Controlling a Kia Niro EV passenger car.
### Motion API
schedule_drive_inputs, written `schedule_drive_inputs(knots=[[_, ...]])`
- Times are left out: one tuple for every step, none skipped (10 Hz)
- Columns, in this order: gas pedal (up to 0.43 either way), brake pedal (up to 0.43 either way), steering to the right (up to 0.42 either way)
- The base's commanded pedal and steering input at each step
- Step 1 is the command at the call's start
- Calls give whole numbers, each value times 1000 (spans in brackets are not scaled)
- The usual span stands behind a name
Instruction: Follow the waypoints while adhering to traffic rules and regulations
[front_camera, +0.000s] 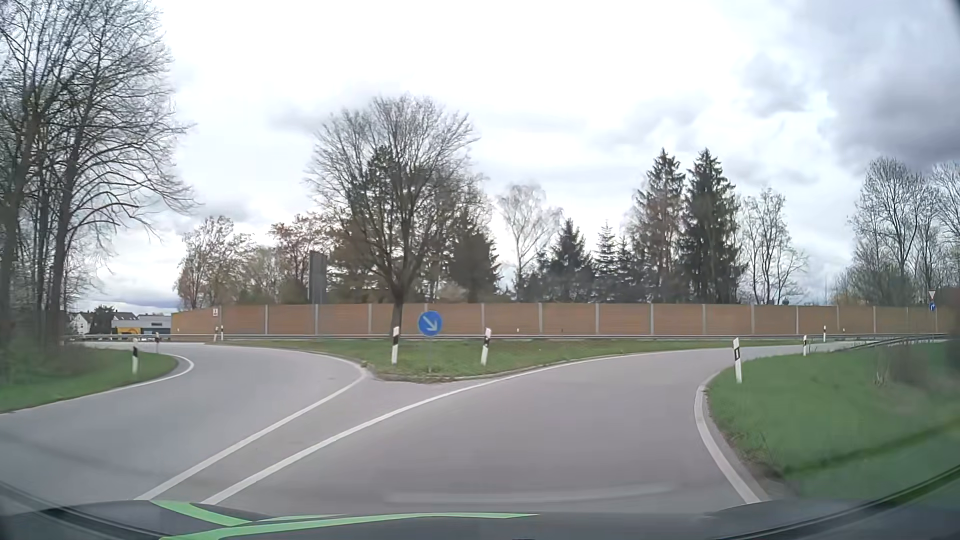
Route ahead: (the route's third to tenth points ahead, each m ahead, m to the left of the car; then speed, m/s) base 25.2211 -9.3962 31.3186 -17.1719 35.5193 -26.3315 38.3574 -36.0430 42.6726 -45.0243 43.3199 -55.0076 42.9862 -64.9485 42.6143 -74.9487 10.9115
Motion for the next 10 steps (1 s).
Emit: schedule_drive_inputs(knots=[[79,0,112],[79,0,114],[87,0,115],[87,0,116],[87,0,119],[87,0,125],[98,0,132],[98,0,136],[98,0,140],[98,0,141]])
